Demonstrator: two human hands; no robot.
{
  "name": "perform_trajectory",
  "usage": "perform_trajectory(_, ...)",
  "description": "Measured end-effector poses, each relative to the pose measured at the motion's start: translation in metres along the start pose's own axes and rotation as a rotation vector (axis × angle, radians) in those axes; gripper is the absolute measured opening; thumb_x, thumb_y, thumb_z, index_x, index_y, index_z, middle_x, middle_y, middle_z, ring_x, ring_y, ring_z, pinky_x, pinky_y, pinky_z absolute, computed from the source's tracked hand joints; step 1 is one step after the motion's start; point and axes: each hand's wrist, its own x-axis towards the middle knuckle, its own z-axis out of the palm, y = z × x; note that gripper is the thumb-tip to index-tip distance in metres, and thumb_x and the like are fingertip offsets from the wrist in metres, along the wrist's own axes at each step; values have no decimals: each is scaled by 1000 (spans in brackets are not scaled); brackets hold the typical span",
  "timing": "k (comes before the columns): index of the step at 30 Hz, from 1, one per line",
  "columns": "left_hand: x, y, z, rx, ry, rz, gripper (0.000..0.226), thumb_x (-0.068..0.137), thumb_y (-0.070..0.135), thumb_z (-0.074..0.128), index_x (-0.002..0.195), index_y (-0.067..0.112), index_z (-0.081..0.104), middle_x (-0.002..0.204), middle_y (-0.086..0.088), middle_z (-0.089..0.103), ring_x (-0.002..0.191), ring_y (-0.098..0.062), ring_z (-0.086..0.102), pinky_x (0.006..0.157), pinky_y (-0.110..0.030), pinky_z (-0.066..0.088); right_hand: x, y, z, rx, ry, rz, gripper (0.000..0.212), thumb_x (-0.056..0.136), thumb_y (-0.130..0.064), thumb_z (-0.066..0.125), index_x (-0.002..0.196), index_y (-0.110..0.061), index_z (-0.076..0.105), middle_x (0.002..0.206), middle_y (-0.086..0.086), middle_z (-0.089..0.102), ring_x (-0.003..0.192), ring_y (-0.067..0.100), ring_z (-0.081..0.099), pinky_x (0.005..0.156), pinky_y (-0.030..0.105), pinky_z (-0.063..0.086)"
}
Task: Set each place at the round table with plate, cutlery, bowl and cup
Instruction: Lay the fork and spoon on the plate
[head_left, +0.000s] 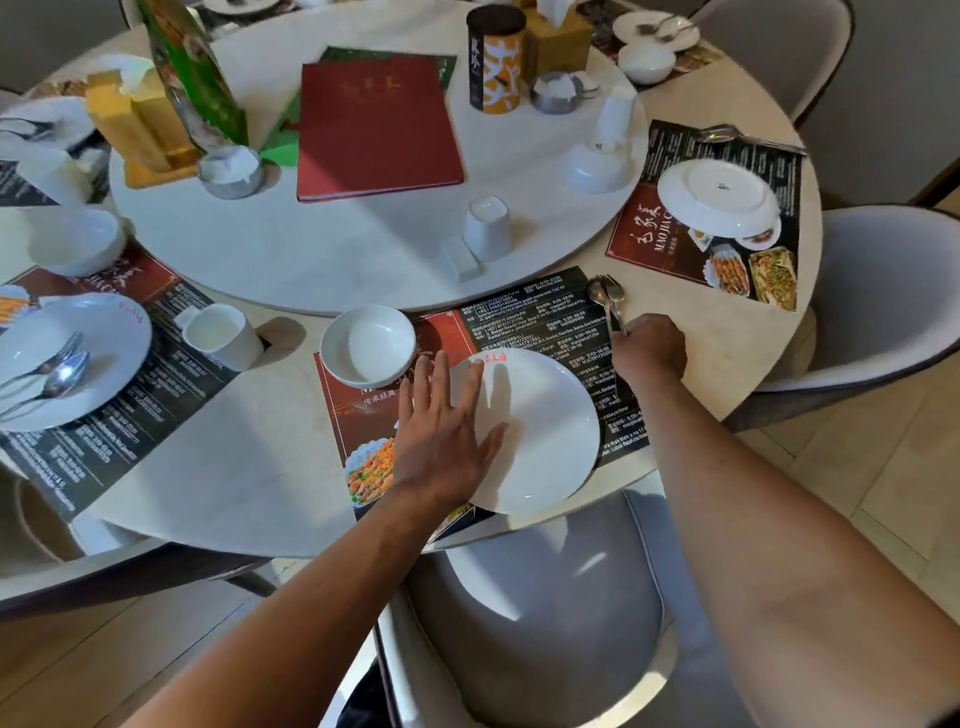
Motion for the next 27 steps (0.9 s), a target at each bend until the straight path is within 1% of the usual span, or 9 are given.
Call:
perform_trajectory(2,0,-3,0,-7,2,-5,77,98,68,29,159,23,23,165,-21,16,153,-41,9,124,-52,10,8,-1,2,23,-30,66,14,89,-17,71,101,-12,76,99,10,75,78,25,69,60,27,52)
perform_trajectory(5,-3,-6,-1,-15,0,-13,77,98,68,30,159,22,23,165,-21,16,153,-41,10,124,-52,9,16,0,0,87,-66,129,19,91,-18,67,106,-8,73,103,12,74,70,23,64,46,21,40)
perform_trajectory(7,-6,-7,-2,-24,5,-20,77,98,68,30,158,21,24,165,-21,18,153,-41,12,123,-52,10,13,1,-7,96,-53,109,23,95,-19,61,112,-7,71,109,11,73,79,24,65,52,20,40)
perform_trajectory(10,-13,-9,-5,-37,-2,-20,77,98,68,28,159,23,22,165,-20,19,153,-41,11,124,-52,12,-16,4,-19,126,12,-38,19,99,-22,55,113,-13,66,106,0,68,90,20,64,65,25,42)
perform_trajectory(12,-19,-10,-7,-53,-27,-14,77,98,69,23,160,25,18,166,-19,15,154,-39,6,125,-51,9,-42,11,-24,195,20,-148,9,99,-23,55,106,-20,58,97,0,68,79,17,64,58,25,43)
perform_trajectory(15,-31,-14,-9,-55,-60,-15,77,97,69,22,160,26,14,167,-18,11,154,-39,4,125,-52,10,-90,24,-25,207,12,-327,5,99,-17,55,103,-18,58,88,0,65,71,14,58,52,21,35)
perform_trajectory(19,-48,-16,-11,-80,-79,-24,77,94,67,26,158,26,13,166,-17,9,154,-39,2,124,-54,11,-153,50,-6,200,-37,-359,29,94,-14,57,119,-21,68,94,9,69,84,26,62,66,27,43)
perform_trajectory(23,-65,-16,-14,-81,-118,-48,77,96,67,32,159,28,7,167,-14,3,154,-35,-3,124,-51,7,-209,60,2,209,-65,-408,37,92,-3,60,126,-14,70,118,8,64,107,21,62,90,21,44)
perform_trajectory(27,-75,-17,-19,-87,-132,-57,78,97,67,32,159,29,4,168,-13,1,154,-35,-5,124,-50,5,-238,62,7,185,-50,-393,36,94,-1,58,125,-13,70,121,3,61,110,20,62,90,21,45)
